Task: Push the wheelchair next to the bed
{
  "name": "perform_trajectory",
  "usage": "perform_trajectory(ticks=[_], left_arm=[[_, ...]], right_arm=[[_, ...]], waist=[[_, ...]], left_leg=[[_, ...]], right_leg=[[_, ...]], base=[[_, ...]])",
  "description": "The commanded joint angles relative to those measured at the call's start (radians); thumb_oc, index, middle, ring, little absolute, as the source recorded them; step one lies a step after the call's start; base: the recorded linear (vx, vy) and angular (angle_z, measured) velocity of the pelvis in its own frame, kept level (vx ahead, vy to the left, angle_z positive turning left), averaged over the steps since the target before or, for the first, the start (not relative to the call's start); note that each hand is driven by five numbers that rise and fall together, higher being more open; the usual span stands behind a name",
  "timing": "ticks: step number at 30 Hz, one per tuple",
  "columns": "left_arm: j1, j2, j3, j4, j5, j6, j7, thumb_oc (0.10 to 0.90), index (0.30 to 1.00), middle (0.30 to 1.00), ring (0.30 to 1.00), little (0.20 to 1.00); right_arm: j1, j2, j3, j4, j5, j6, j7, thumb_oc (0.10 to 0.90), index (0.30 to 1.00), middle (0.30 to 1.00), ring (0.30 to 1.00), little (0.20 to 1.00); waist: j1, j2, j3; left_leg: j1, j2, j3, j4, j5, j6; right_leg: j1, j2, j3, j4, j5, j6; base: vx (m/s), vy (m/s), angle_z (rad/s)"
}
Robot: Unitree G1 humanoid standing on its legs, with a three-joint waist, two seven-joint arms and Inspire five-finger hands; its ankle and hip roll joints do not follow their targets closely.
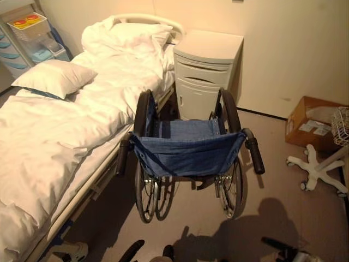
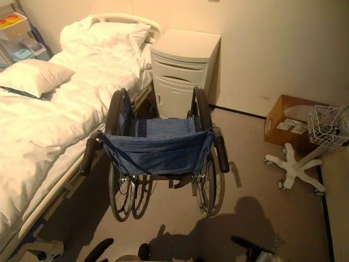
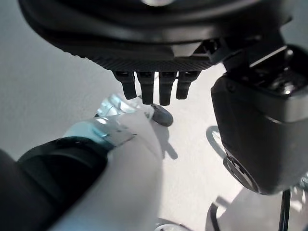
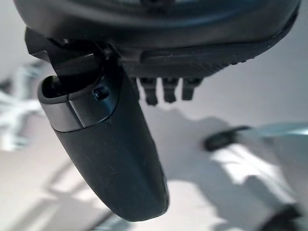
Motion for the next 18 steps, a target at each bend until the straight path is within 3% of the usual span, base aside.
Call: perform_trajectory(ticks=[1, 7, 12, 18], left_arm=[[-0.09, 0.003, 0.003, 0.09, 0.009, -0.145, 0.032, 0.8, 0.9, 0.9, 0.9, 0.9], [-0.133, -0.063, -0.031, 0.271, 0.079, -0.232, 0.092, 0.8, 0.9, 0.9, 0.9, 0.9], [-0.129, -0.102, -0.023, 0.324, 0.069, -0.241, 0.107, 0.8, 0.9, 0.9, 0.9, 0.9], [-0.137, -0.109, -0.07, 0.334, 0.113, -0.221, 0.115, 0.8, 0.9, 0.9, 0.9, 0.9]], right_arm=[[-0.031, 0.003, 0.064, 0.076, -0.088, -0.045, 0.062, 0.8, 0.9, 0.9, 0.9, 0.9], [-0.025, 0.09, 0.145, 0.2, -0.2, -0.006, 0.154, 0.8, 0.9, 0.9, 0.9, 0.9], [-0.009, 0.127, 0.192, 0.234, -0.24, 0.049, 0.352, 0.8, 0.9, 0.9, 0.9, 0.9], [-0.006, 0.123, 0.195, 0.239, -0.251, 0.029, 0.405, 0.8, 0.9, 0.9, 0.9, 0.9]], waist=[[0.013, -0.02, 0.007], [0.0, -0.019, -0.008], [-0.005, -0.018, -0.016], [-0.018, -0.015, -0.022]], left_leg=[[0.029, -0.04, 0.011, 0.021, -0.084, 0.011], [0.03, -0.042, 0.014, 0.01, -0.087, 0.014], [0.03, -0.045, 0.015, 0.001, -0.089, 0.013], [0.028, -0.048, 0.023, 0.001, -0.094, 0.02]], right_leg=[[-0.014, 0.028, -0.018, 0.039, -0.002, -0.019], [-0.017, 0.026, -0.01, 0.032, 0.003, -0.017], [-0.019, 0.021, -0.012, 0.022, 0.01, -0.013], [-0.03, 0.021, -0.005, 0.028, 0.01, -0.012]], base=[[0.0, 0.0, 0.0], [0.0, 0.0, 0.0], [0.0, 0.0, 0.0], [0.0, 0.0, 0.0]])
